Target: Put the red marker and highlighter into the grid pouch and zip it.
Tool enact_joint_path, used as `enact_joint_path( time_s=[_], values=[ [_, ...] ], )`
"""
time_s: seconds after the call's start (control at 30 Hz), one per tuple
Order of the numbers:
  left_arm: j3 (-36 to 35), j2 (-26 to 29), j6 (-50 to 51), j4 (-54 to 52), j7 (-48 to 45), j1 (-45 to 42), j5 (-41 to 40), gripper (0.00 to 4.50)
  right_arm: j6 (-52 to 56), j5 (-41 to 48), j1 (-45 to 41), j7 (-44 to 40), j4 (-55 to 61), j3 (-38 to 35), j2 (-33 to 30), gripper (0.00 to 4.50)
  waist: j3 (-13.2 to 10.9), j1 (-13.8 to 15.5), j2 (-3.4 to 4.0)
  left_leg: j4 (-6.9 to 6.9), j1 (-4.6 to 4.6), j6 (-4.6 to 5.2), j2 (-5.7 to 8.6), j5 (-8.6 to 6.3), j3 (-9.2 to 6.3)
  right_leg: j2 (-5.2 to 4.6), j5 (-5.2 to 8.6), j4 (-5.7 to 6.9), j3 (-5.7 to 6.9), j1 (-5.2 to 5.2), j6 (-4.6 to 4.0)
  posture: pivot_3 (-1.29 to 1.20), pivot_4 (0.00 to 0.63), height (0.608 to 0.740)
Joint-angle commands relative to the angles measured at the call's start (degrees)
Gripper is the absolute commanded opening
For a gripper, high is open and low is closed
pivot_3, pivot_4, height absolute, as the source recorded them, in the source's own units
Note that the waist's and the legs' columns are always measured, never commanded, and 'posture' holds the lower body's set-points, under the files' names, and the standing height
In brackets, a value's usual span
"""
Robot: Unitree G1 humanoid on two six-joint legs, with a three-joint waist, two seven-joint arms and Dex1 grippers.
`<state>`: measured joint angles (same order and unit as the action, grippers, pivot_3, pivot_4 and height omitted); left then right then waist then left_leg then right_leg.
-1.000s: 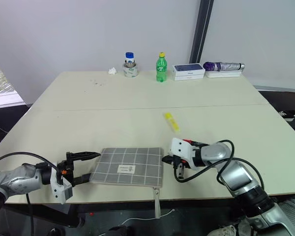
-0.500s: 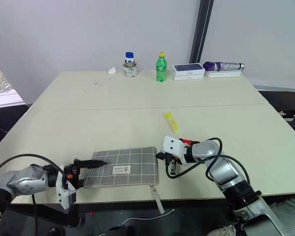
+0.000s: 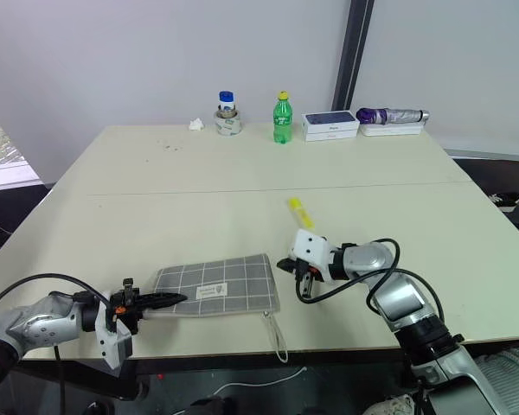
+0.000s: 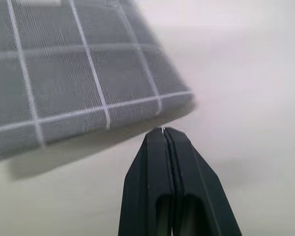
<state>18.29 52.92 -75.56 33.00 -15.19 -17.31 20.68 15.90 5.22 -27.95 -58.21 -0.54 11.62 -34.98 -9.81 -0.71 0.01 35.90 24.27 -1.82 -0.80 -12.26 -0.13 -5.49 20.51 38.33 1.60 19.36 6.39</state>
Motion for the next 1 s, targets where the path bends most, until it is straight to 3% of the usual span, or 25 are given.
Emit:
enact_joint_path(
  time_s=[0.03, 0.17, 0.27, 0.47, 0.83, 1.0],
  values=[
    [-0.37, 1.10, 5.55, -2.14, -3.57, 3.28, -11.34, 0.04, 0.61, 4.59, -1.21, -0.50, 0.56, -5.96, -1.32, 0.00, 0.00, 0.02, -0.01, 0.01, 0.01, 0.00, -0.01, 0.00, 0.00, -0.01, 0.00, 0.00, 0.00, 0.01, 0.00, 0.00, 0.150, 0.740],
    [-5.17, 1.95, 14.62, -6.54, -6.75, 8.15, -24.00, 0.04, 3.80, 9.82, -1.21, 0.61, 2.42, -10.90, -0.33, 0.00, -0.03, -0.10, -0.02, -0.01, 0.03, 0.00, -0.06, 0.00, -0.04, -0.01, 0.00, 0.00, -0.01, 0.03, -0.01, 0.00, 0.150, 0.740],
    [-9.73, -0.77, 23.02, -11.46, -6.95, 10.39, -31.19, 0.00, 4.82, 12.51, -1.00, 3.50, 3.66, -12.84, 2.77, 0.82, -0.03, -0.12, -0.03, -0.01, 0.03, 0.00, -0.10, 0.00, -0.07, 0.02, 0.00, 0.01, 0.00, 0.02, -0.02, 0.00, 0.150, 0.740],
    [-13.84, -8.28, 33.34, -20.17, -6.08, 11.27, -29.65, 0.00, 6.93, 14.04, 0.10, 8.99, 4.53, -11.31, 9.69, 3.90, -0.04, 0.09, -0.06, 0.05, 0.09, 0.00, -0.03, 0.00, -0.07, 0.00, 0.00, 0.00, 0.01, 0.02, -0.01, 0.00, 0.150, 0.740],
    [-15.71, -13.37, 38.55, -25.37, -7.48, 8.49, -22.59, 0.00, 0.74, 6.11, -3.51, 20.75, -0.14, -6.30, 17.66, 3.90, -0.05, -0.07, -0.06, 0.02, 0.10, -0.02, -0.01, 0.01, -0.05, 0.05, 0.00, 0.01, -0.01, 0.10, -0.01, 0.00, 0.150, 0.740],
    [-16.14, -14.56, 38.40, -25.23, -8.80, 8.31, -21.33, 0.00, 1.14, 7.06, -6.06, 23.49, -5.06, -6.78, 22.43, 3.90, -0.05, -0.01, -0.06, -0.02, 0.10, -0.03, -0.02, 0.02, -0.05, 0.05, 0.00, 0.00, -0.01, 0.11, -0.01, 0.00, 0.150, 0.740]
  ],
)
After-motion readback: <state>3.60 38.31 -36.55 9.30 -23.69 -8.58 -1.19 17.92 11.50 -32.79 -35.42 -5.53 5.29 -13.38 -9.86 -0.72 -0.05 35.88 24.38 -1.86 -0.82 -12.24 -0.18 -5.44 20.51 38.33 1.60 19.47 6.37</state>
